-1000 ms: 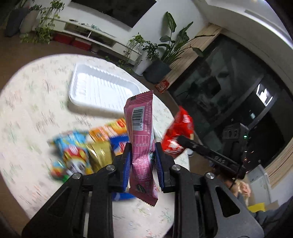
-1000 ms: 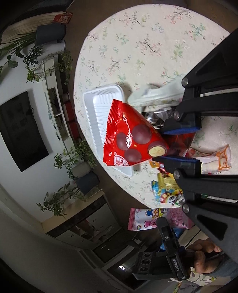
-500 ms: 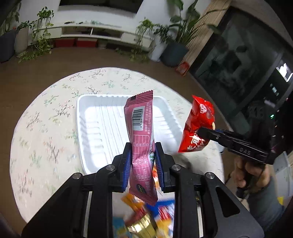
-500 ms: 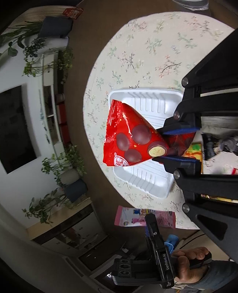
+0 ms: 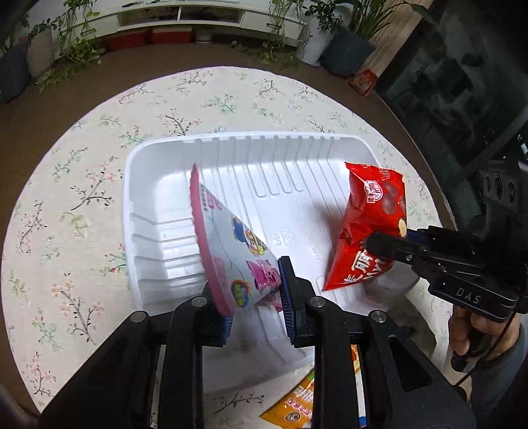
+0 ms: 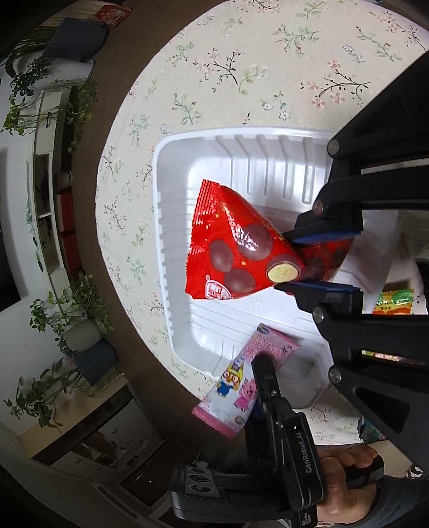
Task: Organize snacks
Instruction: 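Carry the pink bar and red bag into the white tray and release both, then move both tools back over the remaining snack pile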
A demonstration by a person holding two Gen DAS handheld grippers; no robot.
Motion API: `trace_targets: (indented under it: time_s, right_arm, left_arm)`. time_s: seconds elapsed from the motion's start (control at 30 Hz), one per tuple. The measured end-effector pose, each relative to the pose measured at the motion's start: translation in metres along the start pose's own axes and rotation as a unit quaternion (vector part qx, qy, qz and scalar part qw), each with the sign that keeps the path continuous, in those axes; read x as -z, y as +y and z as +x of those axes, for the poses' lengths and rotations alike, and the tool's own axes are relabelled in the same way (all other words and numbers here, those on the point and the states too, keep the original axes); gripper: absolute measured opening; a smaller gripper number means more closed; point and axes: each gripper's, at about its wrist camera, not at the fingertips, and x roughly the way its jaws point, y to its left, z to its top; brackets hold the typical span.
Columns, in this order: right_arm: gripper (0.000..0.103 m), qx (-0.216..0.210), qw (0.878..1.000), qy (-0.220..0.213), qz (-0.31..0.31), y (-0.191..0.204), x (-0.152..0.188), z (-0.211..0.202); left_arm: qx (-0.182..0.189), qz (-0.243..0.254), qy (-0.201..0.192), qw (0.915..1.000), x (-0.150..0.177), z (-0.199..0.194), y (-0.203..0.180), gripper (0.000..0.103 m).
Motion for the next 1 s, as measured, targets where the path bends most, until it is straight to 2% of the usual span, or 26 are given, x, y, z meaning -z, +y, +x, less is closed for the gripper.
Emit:
trace_targets:
  time_s: [0.33,0.5,0.57,0.6,0.63,0.67,0.7,0.87,0.93,0.97,1.0]
  right_arm:
    - [0.023,0.000,1.000,-0.002,0.005,0.002,-0.004,0.006]
    - [0.025,0.006,1.000,-0.009,0.007,0.002,-0.004,0.008]
    - [0.029,0.009,1.000,-0.010,0.005,0.000,-0.003,0.008]
    - [0.036,0.011,1.000,-0.011,0.004,0.000,-0.002,0.007]
    - [0.040,0.012,1.000,-0.013,0.004,-0.001,-0.002,0.006]
    - [0.045,0.011,1.000,-0.015,0.006,-0.002,-0.001,0.004]
    - [0.047,0.008,1.000,-0.018,0.009,-0.004,-0.001,0.002]
    - [0.047,-0.001,0.999,-0.039,0.015,-0.007,0.004,-0.015]
    - [0.050,-0.007,0.999,-0.049,0.022,-0.008,0.010,-0.027]
    - [0.052,-0.013,0.998,-0.057,0.027,-0.009,0.013,-0.034]
    - [0.058,-0.019,0.997,-0.068,0.033,-0.010,0.018,-0.043]
  left_arm:
    - [-0.008,0.004,0.008,0.9999,-0.007,0.018,-0.010,0.022]
    - [-0.027,0.004,0.006,0.9996,-0.008,0.018,-0.011,0.023]
    - [-0.033,0.003,0.006,0.9994,-0.008,0.018,-0.012,0.028]
    - [-0.037,0.004,0.004,0.9993,-0.008,0.017,-0.012,0.041]
    - [-0.040,0.003,0.002,0.9992,-0.008,0.016,-0.012,0.063]
    - [-0.039,0.001,0.000,0.9992,-0.008,0.014,-0.011,0.071]
    - [-0.036,0.000,-0.002,0.9993,-0.008,0.013,-0.011,0.075]
    - [-0.033,-0.003,-0.015,0.9993,-0.007,-0.003,-0.014,0.075]
    - [-0.031,-0.004,-0.022,0.9993,-0.005,-0.013,-0.015,0.076]
    - [-0.030,-0.004,-0.029,0.9991,-0.001,-0.021,-0.015,0.078]
    - [-0.031,-0.005,-0.033,0.9989,0.001,-0.028,-0.015,0.088]
